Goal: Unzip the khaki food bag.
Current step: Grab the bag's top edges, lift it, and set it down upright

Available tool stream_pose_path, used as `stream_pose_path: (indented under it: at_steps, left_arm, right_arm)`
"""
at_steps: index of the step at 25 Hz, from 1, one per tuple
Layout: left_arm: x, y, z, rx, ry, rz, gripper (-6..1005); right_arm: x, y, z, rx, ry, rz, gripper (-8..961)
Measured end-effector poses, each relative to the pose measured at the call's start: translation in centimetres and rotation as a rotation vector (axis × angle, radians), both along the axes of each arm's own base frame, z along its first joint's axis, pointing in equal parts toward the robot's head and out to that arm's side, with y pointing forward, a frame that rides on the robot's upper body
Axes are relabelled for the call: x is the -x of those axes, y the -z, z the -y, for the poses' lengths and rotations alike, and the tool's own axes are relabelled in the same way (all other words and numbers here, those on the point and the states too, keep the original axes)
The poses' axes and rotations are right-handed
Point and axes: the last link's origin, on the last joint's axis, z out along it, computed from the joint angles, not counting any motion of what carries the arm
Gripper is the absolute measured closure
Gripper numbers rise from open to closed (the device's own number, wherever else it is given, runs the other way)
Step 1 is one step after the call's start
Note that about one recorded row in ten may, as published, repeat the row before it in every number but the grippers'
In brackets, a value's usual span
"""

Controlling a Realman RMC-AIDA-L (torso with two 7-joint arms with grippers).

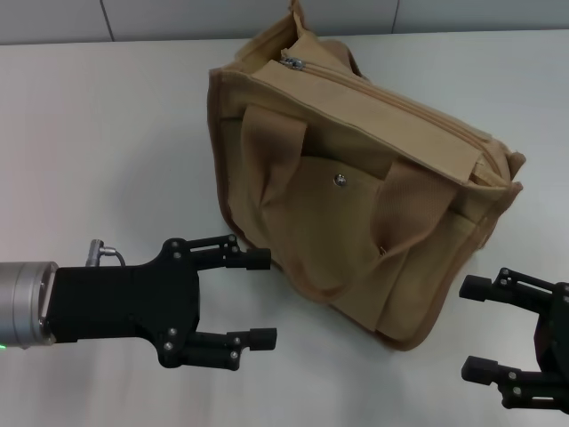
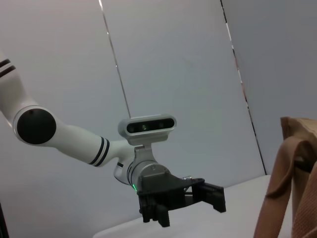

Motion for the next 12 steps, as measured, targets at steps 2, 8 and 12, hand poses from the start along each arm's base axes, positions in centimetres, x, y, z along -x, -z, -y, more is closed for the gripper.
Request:
stream_pose_path:
  at_steps: [2,8,12]
  left_arm:
    - [0.0,-0.05,-0.06,-0.003,-0.004,0.002,184]
    - [-0.1,0.0,-0.13,-0.003,-0.001,0.001,185]
    - [0.04,-0.15,-0.51,-0.033,-0.014,-0.001,185]
  right_arm:
    - [-0.07,0.01,0.0,-0.003,0.005,0.002,113]
    - [0.02,0.16,-0.2,-0.001,0.002,0.008,113]
    - [0.19,0.25,-0.41,0.001,-0.003,0.004,113]
